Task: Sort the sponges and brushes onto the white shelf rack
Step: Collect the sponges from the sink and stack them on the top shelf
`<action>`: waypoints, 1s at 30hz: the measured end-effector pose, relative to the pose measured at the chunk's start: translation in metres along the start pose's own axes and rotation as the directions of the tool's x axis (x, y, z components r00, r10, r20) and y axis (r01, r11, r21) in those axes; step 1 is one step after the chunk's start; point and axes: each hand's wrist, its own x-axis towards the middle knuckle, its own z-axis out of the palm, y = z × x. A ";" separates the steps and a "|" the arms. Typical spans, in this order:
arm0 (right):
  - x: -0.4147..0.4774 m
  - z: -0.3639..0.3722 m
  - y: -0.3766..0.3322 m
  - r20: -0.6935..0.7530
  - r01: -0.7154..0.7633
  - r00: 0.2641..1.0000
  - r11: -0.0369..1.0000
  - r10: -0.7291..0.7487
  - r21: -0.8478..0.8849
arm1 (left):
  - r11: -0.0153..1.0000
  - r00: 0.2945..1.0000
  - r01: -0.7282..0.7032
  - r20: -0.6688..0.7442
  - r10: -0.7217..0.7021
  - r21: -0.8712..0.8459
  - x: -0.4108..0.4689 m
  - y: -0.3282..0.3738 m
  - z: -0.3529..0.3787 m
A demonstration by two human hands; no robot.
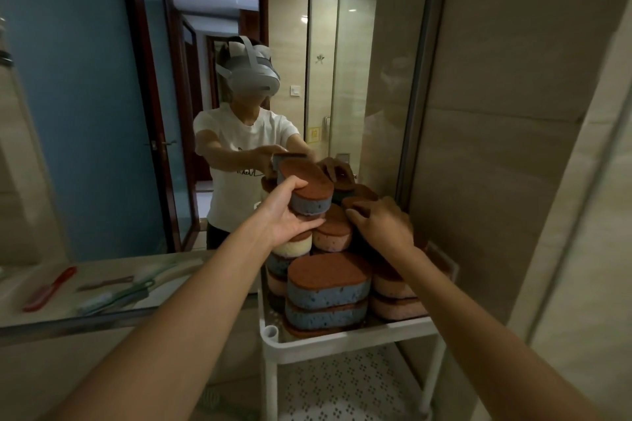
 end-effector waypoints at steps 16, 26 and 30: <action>0.003 0.006 0.002 0.047 -0.035 0.998 0.999 0.036 -0.020 | 1.000 1.000 0.016 -0.010 -0.016 0.010 0.005 -0.003 -0.004; -0.014 -0.022 -0.007 -0.070 0.087 0.996 0.885 -0.061 0.458 | 0.976 0.999 -0.038 -0.016 0.042 0.214 -0.004 -0.001 0.021; -0.025 -0.039 -0.003 -0.123 0.270 0.962 0.798 -0.243 0.539 | 0.942 0.998 -0.024 -0.047 0.042 0.335 0.000 -0.007 0.039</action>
